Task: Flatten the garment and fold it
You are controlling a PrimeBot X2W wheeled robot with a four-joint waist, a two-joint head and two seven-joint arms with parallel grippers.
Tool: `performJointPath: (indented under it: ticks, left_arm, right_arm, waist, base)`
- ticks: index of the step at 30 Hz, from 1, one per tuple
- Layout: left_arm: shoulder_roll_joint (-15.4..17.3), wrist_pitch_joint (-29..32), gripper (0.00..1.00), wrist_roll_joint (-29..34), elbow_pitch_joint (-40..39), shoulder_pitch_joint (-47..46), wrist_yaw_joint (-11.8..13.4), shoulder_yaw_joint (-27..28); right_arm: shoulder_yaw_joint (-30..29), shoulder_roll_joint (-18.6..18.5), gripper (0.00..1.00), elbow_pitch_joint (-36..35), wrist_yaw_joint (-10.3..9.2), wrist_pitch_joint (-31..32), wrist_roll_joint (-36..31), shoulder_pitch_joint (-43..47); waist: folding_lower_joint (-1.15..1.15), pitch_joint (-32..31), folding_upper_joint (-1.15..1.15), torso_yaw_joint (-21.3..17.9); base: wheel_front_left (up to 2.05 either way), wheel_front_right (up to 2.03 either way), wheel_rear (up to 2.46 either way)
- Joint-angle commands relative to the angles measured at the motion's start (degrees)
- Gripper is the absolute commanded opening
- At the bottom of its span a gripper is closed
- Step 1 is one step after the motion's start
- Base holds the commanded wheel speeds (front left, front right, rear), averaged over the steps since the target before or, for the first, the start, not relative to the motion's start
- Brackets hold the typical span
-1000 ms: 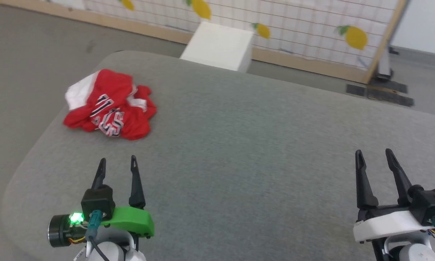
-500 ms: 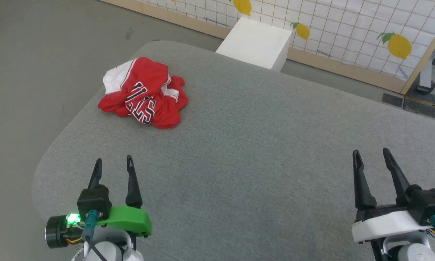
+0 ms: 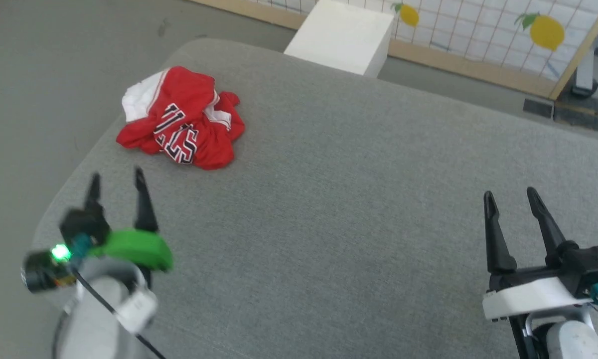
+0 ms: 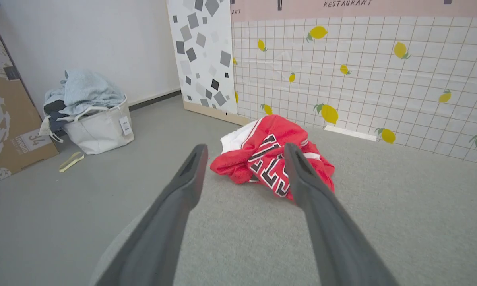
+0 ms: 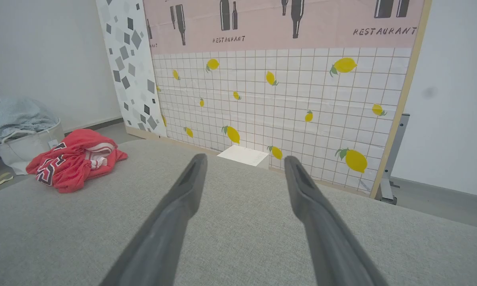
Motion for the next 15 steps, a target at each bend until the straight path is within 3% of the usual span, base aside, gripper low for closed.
performJointPath:
  ticks: [1, 7, 11, 12, 15]
  left_arm:
    - [1.35, -0.22, 1.00, -0.26, 1.94, -3.10, -0.70, 0.52]
    - [5.79, 1.34, 1.00, -2.43, 14.06, -15.33, -4.08, 1.99]
    - [9.24, 5.33, 1.00, -3.11, 20.85, -22.70, -6.57, 1.80]
    - [11.59, 8.43, 1.00, -4.40, 26.04, -27.54, -8.42, 1.97]
    - [12.33, 12.14, 1.00, -7.01, 30.10, -31.38, -10.00, 2.30]
  right_arm:
    - [-0.04, 0.02, 1.00, -0.49, -0.09, -0.28, -0.84, -1.40]
    - [-0.45, 0.02, 1.00, -1.68, -0.09, -0.28, -3.23, -4.23]
    - [-0.33, 0.02, 1.00, -2.89, -0.09, -0.28, -4.89, -6.24]
    - [-0.06, 0.02, 1.00, -3.71, -0.09, -0.28, -6.04, -7.58]
    - [-0.22, 0.02, 1.00, -4.37, -0.09, -0.28, -6.92, -8.73]
  waist:
    - [0.00, 2.48, 0.00, -1.62]
    - [0.00, 8.06, 0.00, -4.06]
    - [0.00, 12.12, 0.00, -5.73]
    - [0.00, 15.07, 0.00, -7.19]
    - [0.00, 17.51, 0.00, -8.35]
  base:
    - [0.00, 0.00, 0.00]
    - [0.00, 0.00, 0.00]
    - [0.00, 0.00, 0.00]
    - [0.00, 0.00, 0.00]
    - [0.00, 0.00, 0.00]
